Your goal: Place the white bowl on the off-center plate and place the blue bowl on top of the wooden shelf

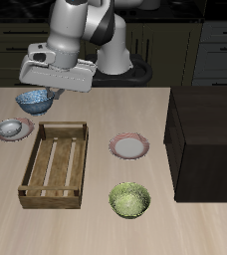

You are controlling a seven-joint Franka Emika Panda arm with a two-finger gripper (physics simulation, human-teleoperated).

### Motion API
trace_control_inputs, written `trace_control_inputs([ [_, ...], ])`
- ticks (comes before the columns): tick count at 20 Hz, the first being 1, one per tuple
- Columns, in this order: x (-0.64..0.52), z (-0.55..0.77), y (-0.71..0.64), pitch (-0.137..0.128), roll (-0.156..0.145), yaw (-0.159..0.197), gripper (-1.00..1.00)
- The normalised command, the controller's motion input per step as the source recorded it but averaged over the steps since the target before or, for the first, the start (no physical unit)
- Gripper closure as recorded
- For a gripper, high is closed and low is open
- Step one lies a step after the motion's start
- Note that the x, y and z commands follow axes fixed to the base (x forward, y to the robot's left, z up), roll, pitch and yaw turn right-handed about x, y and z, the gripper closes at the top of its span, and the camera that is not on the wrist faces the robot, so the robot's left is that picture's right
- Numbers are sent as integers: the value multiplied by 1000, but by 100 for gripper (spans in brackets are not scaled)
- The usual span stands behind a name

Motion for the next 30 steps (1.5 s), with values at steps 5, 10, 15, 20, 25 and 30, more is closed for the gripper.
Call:
trace_control_inputs([
  [5,-106,469,7,-24,3,-13,100],
  [10,-90,344,35,-29,16,-8,100],
  [15,-85,347,116,-21,13,14,100],
  [20,-115,378,83,-29,15,4,100],
  [25,-69,351,75,-31,-2,-26,100],
  [30,-19,329,250,-21,47,-23,100],
])
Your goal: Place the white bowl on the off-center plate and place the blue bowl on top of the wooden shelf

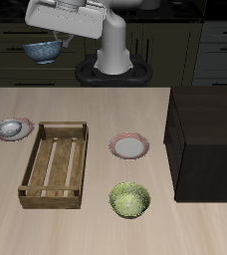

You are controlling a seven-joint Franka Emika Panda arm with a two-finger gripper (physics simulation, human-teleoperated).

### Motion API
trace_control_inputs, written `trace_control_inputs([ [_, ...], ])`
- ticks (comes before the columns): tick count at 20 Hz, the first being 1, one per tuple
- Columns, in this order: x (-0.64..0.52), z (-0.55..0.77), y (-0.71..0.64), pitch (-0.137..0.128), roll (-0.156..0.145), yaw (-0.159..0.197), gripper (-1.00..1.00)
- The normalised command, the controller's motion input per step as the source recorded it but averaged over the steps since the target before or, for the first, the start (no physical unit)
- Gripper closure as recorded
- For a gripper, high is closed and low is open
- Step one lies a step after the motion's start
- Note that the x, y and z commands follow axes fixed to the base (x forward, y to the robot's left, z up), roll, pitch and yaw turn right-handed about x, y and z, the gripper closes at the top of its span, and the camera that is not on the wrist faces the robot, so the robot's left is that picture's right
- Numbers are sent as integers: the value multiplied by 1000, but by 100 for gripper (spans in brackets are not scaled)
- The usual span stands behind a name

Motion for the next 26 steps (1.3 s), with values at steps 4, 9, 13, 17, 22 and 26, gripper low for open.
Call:
trace_control_inputs([
  [4,0,96,255,-12,64,24,100],
  [9,7,112,306,-6,39,-29,100],
  [13,27,246,303,-25,34,8,100],
  [17,76,330,396,-21,30,19,100],
  [22,52,301,279,-1,-14,-6,100],
  [26,56,224,178,8,-23,-15,100],
])
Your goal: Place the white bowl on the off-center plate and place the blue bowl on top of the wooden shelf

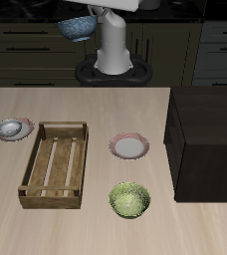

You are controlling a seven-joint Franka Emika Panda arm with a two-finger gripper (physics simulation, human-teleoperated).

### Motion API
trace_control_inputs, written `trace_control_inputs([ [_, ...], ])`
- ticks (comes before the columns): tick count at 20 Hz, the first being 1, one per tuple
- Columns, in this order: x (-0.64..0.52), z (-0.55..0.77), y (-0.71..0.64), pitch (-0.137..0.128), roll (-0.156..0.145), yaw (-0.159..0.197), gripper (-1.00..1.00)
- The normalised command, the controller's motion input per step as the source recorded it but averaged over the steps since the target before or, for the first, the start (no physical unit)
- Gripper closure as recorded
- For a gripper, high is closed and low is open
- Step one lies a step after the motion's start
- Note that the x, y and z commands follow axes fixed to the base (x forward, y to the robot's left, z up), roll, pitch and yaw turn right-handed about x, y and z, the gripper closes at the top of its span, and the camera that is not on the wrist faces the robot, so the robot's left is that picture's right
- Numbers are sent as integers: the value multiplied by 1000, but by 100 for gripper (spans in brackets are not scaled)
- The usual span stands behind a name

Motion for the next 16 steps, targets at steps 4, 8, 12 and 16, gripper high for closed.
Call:
trace_control_inputs([
  [4,27,361,189,-10,-62,2,100],
  [8,86,253,-49,-11,-76,-20,100],
  [12,68,90,274,8,4,0,100],
  [16,95,4,348,-8,-2,6,100],
])
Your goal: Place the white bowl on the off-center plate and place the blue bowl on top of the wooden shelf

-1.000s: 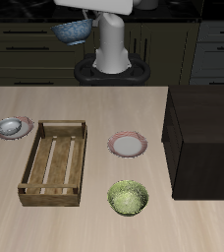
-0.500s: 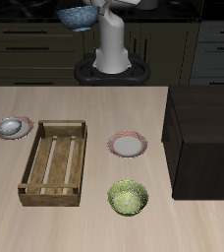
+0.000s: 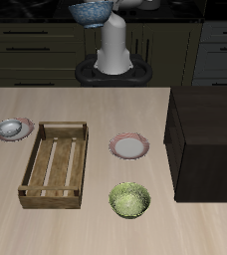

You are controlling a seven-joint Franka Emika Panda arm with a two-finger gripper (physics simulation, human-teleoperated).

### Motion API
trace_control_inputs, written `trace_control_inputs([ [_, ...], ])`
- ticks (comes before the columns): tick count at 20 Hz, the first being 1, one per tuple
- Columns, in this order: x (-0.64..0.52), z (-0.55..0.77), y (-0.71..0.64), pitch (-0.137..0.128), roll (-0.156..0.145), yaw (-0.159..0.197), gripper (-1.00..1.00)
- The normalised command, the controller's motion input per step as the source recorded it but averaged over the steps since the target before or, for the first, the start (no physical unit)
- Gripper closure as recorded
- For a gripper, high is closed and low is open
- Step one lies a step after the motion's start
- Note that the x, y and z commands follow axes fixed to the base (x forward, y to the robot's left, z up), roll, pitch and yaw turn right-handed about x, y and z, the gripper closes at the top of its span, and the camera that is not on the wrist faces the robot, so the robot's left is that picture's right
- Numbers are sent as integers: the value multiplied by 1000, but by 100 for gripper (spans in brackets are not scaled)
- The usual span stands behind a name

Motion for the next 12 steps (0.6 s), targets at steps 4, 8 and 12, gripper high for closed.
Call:
trace_control_inputs([
  [4,165,-51,594,-1,66,36,100],
  [8,121,-110,435,19,61,18,100],
  [12,121,-185,656,24,76,8,100],
])
